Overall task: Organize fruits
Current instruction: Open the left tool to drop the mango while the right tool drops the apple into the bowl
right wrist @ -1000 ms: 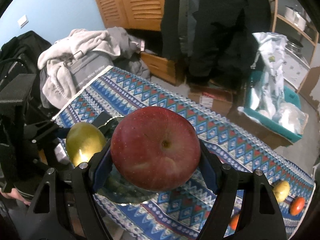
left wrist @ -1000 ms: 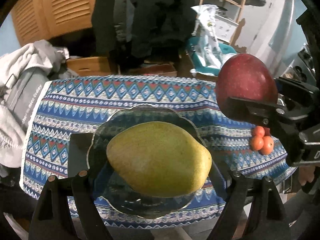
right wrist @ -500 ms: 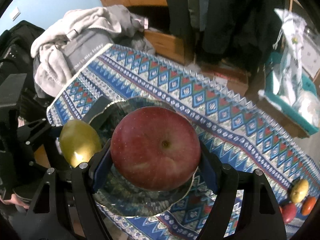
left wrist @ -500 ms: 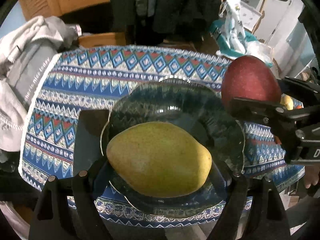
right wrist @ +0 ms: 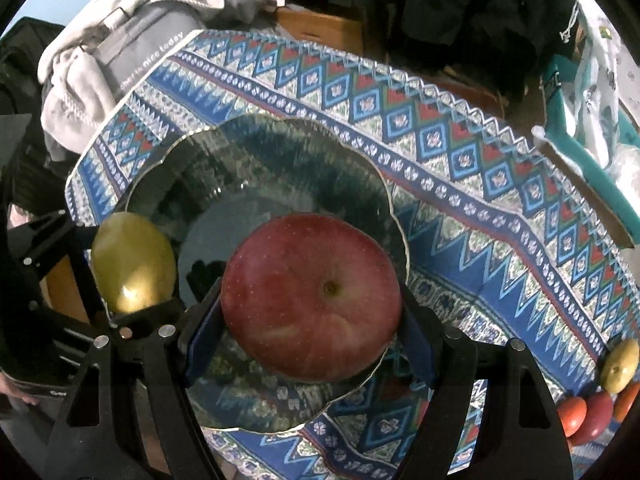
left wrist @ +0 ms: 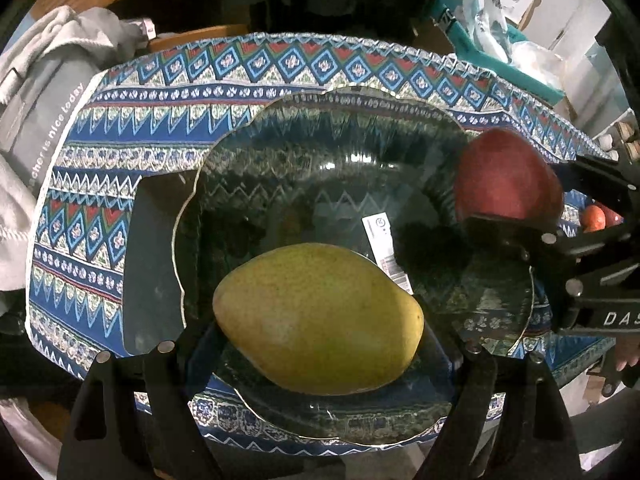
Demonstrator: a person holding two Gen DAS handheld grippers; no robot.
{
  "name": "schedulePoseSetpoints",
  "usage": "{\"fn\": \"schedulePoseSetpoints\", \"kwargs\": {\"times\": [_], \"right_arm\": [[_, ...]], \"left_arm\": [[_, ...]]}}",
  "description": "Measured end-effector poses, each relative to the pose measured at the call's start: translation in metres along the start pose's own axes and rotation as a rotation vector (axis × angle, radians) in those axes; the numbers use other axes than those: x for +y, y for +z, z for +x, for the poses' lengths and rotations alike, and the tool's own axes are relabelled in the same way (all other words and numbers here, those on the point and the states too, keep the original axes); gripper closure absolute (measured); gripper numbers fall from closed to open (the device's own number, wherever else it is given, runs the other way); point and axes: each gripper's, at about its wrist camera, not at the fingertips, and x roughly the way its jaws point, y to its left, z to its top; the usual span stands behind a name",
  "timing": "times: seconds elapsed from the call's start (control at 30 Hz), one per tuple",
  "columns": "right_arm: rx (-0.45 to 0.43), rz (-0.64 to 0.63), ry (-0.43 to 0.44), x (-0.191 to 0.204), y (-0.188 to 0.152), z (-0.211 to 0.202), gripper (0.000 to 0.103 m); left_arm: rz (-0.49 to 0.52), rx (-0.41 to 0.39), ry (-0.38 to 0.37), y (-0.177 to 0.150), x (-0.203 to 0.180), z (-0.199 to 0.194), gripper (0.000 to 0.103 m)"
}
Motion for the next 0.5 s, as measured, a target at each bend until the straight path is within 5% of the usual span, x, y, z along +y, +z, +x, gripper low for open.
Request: {"fn": "schedulePoseSetpoints", "kwargs": {"times": [0.5], "right_arm": [[0.058, -0.026, 0.014, 0.004, -0.011, 0.018, 0.025]], "left_arm": [[0.112, 0.096, 0.091, -0.011, -0.013, 0.037, 0.016]]}}
